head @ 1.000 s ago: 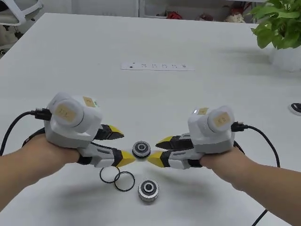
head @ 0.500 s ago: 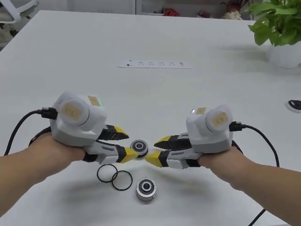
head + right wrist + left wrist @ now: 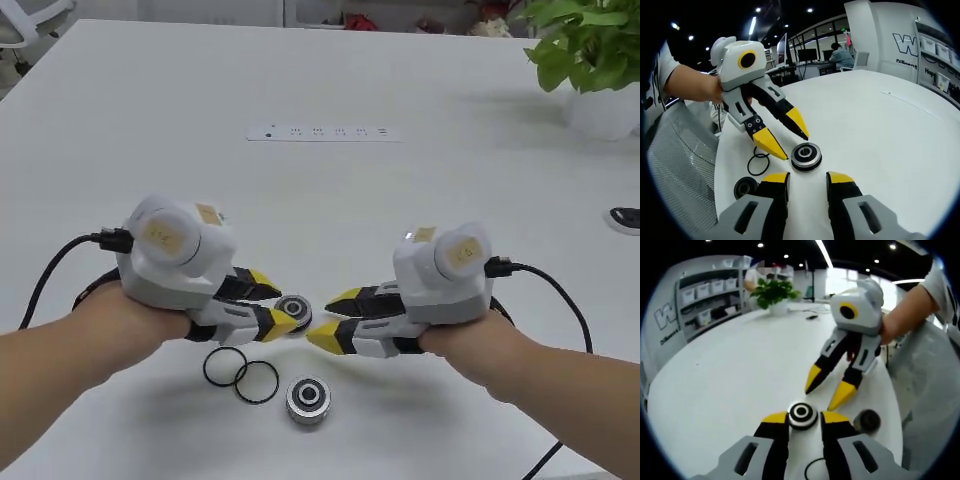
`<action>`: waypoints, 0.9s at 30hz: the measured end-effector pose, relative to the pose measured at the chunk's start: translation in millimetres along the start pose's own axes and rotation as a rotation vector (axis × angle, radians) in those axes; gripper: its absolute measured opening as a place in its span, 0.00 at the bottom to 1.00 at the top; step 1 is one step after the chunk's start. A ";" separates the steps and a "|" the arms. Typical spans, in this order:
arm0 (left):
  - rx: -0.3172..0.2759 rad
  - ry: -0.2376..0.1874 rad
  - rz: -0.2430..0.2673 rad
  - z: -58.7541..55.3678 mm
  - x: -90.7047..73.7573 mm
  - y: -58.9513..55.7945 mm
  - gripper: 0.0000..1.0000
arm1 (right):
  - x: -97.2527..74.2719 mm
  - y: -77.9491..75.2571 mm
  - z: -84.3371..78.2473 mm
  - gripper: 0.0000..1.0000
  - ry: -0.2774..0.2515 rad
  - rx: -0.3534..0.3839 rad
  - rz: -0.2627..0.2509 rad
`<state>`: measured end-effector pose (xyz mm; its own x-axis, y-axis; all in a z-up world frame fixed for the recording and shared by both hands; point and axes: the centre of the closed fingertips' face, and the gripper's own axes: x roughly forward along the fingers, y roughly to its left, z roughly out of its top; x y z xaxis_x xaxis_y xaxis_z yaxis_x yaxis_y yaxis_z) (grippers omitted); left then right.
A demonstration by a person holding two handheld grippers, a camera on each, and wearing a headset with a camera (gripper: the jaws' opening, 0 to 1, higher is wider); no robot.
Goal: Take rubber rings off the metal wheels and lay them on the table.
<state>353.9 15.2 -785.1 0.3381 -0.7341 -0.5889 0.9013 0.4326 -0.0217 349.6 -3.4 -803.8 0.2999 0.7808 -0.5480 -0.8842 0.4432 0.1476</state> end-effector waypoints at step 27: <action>0.009 0.005 0.023 -1.3 8.2 3.9 0.14 | 4.5 0.7 3.7 0.25 -0.006 -0.004 0.001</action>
<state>359.9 11.5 -791.0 0.3578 -0.7214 -0.5930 0.8956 0.4448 -0.0007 351.6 2.1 -803.1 0.3015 0.7840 -0.5426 -0.8857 0.4410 0.1450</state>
